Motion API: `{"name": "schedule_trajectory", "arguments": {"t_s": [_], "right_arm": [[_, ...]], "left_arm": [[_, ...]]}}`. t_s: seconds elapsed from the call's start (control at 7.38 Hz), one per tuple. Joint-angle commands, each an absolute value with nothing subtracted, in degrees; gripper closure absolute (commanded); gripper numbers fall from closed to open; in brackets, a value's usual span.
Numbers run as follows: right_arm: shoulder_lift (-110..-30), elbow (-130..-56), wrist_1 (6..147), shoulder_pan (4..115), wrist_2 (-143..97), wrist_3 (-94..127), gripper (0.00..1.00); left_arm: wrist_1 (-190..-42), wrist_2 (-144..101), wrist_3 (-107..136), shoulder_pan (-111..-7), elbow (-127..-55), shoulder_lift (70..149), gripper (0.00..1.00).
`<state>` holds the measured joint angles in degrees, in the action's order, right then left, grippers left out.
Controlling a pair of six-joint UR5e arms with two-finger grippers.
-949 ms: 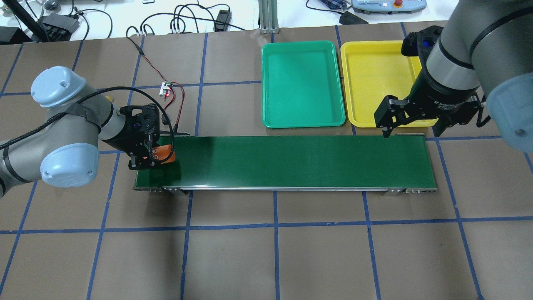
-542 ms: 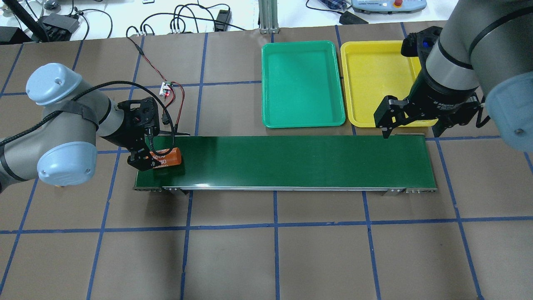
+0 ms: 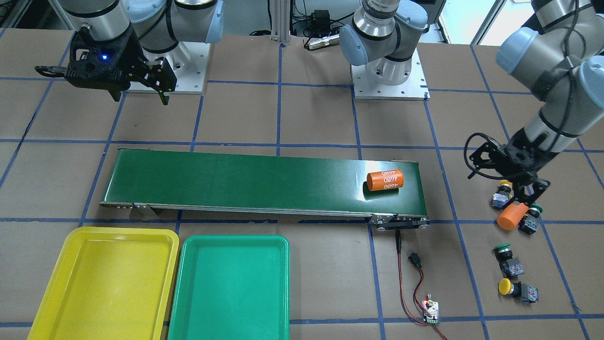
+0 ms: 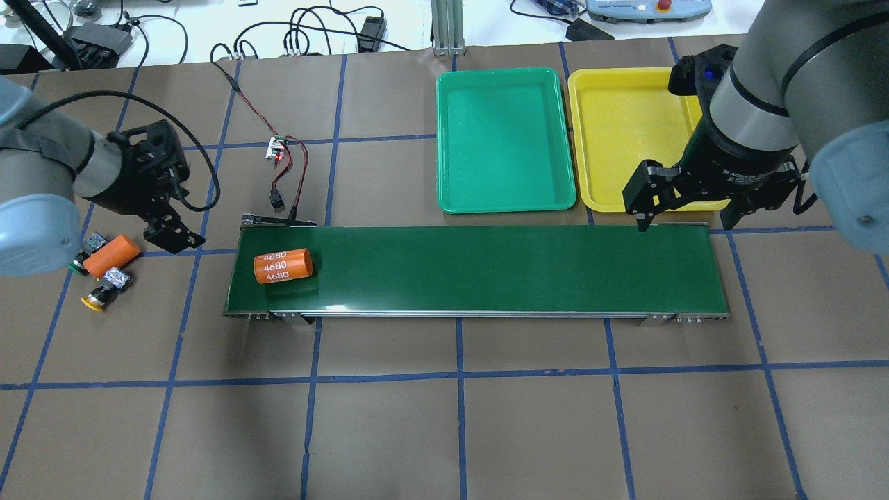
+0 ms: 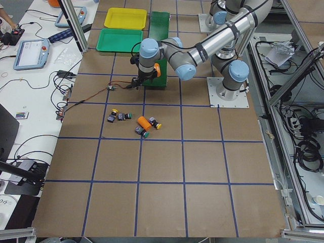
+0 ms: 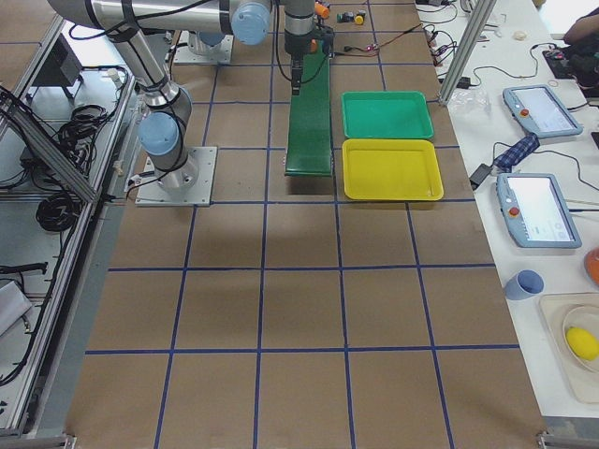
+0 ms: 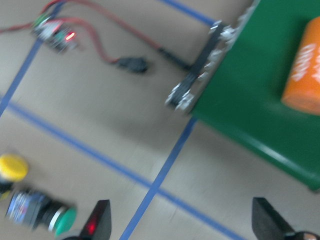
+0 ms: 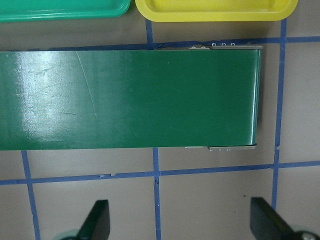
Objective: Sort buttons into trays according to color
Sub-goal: 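Move the left gripper back and grasp a green-capped push-button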
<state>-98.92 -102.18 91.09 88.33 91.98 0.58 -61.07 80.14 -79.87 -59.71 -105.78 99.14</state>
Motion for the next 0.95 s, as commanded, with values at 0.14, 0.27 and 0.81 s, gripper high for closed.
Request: {"name": "schedule_trajectory", "arguments": {"t_s": [0.14, 0.27, 0.81], "right_arm": [[-99.14, -102.74, 92.2, 88.33, 92.02, 0.79, 0.0], [-99.05, -102.74, 92.11, 88.33, 92.37, 0.7, 0.0], [-98.88, -102.83, 93.16, 88.33, 92.2, 0.09, 0.0]], "left_arm": [[-61.78, 82.6, -57.81, -57.39, -93.03, 112.19, 0.0], [-61.79, 83.14, -51.39, -57.39, -90.29, 116.67, 0.0], [-61.26, 84.56, -33.67, -58.62, -86.23, 124.09, 0.0]]}}
